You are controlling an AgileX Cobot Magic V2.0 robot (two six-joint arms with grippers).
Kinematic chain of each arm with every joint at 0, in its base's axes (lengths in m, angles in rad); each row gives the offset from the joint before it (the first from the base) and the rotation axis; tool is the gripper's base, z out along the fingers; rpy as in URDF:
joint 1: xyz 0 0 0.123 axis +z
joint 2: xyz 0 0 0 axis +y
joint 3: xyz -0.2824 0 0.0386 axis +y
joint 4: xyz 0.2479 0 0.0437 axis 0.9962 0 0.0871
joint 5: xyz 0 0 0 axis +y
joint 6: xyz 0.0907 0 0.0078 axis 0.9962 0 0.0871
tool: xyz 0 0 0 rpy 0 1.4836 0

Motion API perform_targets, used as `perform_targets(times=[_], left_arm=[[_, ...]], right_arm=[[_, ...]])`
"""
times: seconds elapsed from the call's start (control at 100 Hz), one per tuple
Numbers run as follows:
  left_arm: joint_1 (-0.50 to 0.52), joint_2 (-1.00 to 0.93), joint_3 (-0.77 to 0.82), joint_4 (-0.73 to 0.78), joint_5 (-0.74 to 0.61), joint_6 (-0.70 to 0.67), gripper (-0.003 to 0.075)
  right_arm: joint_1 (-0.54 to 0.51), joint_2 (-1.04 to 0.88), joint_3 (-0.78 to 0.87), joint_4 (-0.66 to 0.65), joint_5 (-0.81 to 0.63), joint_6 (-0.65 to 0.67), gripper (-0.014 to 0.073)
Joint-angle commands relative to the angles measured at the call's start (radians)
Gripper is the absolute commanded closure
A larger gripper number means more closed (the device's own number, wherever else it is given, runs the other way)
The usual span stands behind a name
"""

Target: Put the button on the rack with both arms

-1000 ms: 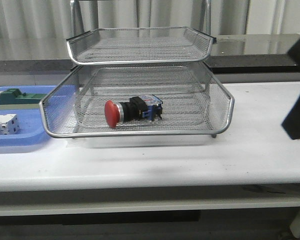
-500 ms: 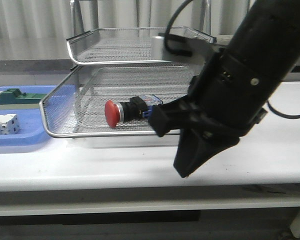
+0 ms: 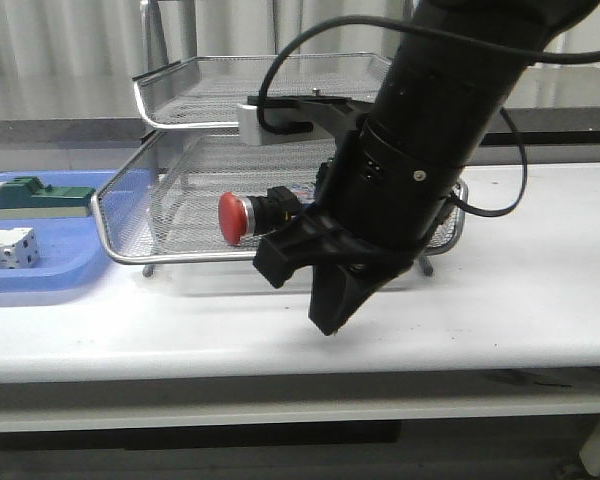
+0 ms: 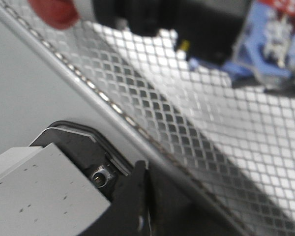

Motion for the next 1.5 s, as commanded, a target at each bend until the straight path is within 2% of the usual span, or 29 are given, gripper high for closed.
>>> perform_targets(times=[0.0, 0.41, 0.59, 0.88, 1.09, 1.22, 1.49], left_arm=[[0.002, 0.007, -0.029, -0.006, -0.071, -0.007, 0.0741], [0.002, 0.007, -0.029, -0.006, -0.071, -0.007, 0.0741], [0.002, 0.007, -0.029, -0.006, -0.071, -0.007, 0.0741], [0.002, 0.007, -0.029, -0.006, -0.071, -0.007, 0.0741], [0.002, 0.007, -0.029, -0.006, -0.071, -0.007, 0.0741], [0.002, 0.007, -0.029, -0.006, -0.071, -0.007, 0.0741], [0.002, 0.007, -0.029, -0.006, -0.071, -0.007, 0.0741]], right_arm=[[-0.023, -0.028, -0.062, -0.046, -0.085, -0.013, 0.0657], [-0.141, 0.062, -0.207, -0.134, -0.152, -0.013, 0.0657], [-0.152, 0.074, -0.231, -0.147, -0.193, -0.013, 0.0657], [-0.15, 0.061, -0.232, -0.103, -0.089, -0.012, 0.0657], [-0.151, -0.007, -0.23, -0.084, -0.023, 0.004, 0.0657], [-0.166, -0.083, -0.19, -0.116, -0.037, 0.04, 0.065], [-0.315, -0.336, 0.013, -0.119, -0.128, 0.078, 0.065]])
